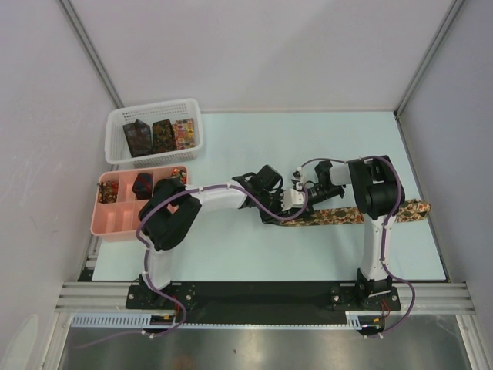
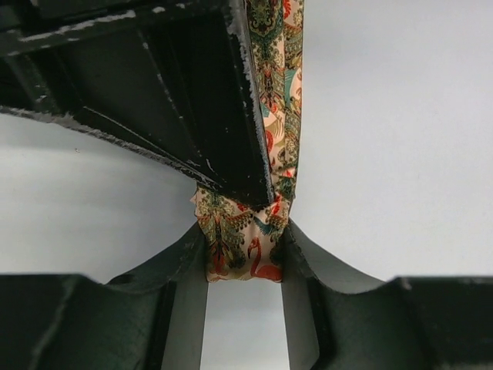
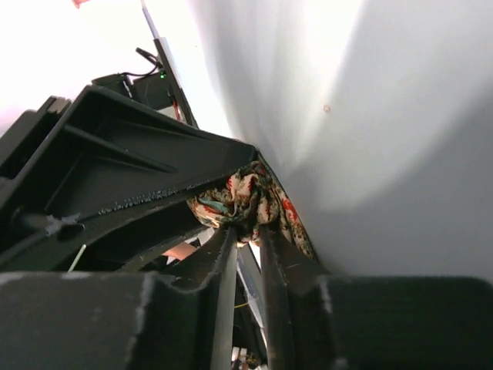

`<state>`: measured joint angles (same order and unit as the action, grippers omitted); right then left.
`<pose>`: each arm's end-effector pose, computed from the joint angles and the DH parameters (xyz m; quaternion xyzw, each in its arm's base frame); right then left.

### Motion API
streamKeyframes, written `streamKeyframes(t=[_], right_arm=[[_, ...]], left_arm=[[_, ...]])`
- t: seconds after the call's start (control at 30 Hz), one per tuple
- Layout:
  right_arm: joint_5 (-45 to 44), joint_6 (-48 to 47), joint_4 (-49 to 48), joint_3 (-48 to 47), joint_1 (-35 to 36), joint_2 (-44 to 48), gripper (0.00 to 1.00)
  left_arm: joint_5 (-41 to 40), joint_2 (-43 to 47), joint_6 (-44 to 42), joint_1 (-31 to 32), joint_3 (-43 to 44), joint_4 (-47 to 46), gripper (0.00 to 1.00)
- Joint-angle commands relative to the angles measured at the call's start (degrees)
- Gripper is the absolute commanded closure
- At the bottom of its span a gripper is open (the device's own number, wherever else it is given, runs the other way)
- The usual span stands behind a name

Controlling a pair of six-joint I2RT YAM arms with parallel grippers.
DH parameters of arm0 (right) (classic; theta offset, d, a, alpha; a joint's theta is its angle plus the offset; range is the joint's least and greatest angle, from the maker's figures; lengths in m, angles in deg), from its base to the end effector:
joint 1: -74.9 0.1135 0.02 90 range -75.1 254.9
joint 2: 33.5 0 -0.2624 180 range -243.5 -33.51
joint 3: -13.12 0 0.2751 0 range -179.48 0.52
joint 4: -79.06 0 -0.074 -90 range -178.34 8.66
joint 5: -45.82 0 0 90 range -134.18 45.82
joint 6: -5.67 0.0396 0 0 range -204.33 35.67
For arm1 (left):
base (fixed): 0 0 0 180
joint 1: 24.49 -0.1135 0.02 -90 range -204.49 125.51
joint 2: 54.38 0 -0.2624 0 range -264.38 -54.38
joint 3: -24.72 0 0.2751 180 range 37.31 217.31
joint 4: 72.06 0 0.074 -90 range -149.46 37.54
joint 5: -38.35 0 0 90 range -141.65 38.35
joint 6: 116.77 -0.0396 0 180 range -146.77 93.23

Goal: Roll the ties
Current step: Roll the tie at the center of the board.

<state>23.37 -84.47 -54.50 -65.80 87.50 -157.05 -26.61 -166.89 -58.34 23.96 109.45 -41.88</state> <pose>0.3425 0.1141 0.0498 0.0871 -0.8266 -0.5518 0.0680 0.2675 -0.3270 0.1345 0.6491 0.6802 -0.2456 0.2359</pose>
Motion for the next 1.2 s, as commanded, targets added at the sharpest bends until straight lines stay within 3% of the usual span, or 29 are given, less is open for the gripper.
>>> streamKeyframes(t=[0.0,0.1,0.37,0.53,0.63,0.67,0.7,0.77,0.87,0.97,1.0,1.1,1.17], right_arm=[[-8.1,0.3,9.9,-0.9,-2.0,2.6,0.68],[-8.7,-1.3,12.6,-2.2,-2.6,5.9,0.6],[-8.8,-0.7,13.0,-3.1,-1.0,7.1,0.59],[-10.9,3.6,7.7,-3.0,0.8,5.9,0.6],[-13.5,5.1,5.6,-3.3,0.9,4.4,0.72],[-13.8,5.2,5.3,-3.2,0.7,4.0,0.88],[-14.5,5.6,5.0,-3.0,0.6,3.9,0.94],[-15.0,5.9,4.7,-2.2,-0.2,4.0,0.99],[-15.7,5.9,4.3,-1.4,-1.0,4.5,1.0],[-16.9,6.0,3.7,-0.1,-1.2,4.6,1.0],[-17.6,5.9,3.6,0.1,-1.2,4.7,1.0],[-20.5,5.4,3.8,1.0,-1.6,4.7,1.0],[-22.4,5.5,3.7,1.2,-2.1,4.3,1.0]], left_arm=[[-2.8,-0.2,-2.3,1.5,1.3,3.6,0.86],[-4.3,-0.7,-2.4,1.5,1.0,4.3,0.88],[-4.8,-1.8,-1.8,1.5,1.5,4.8,0.88],[-5.1,-1.8,-2.0,1.5,1.5,5.0,0.88],[-4.9,-1.8,-2.1,1.5,1.4,5.1,0.88],[-4.6,-1.6,-2.1,1.5,1.3,5.1,0.88],[-4.7,-1.1,-2.2,1.4,1.3,5.1,0.88],[-4.8,-0.7,-2.4,1.2,1.0,5.3,0.88],[-4.6,-0.4,-2.5,1.1,0.7,5.4,0.87],[-3.0,0.7,-1.7,0.3,0.2,4.5,0.76],[-2.2,1.2,-1.4,0.1,-0.1,4.0,0.65],[-0.9,3.7,-0.6,-1.6,-1.8,0.9,0.46],[0.8,5.4,-0.7,-2.7,-3.8,-2.2,0.4]])
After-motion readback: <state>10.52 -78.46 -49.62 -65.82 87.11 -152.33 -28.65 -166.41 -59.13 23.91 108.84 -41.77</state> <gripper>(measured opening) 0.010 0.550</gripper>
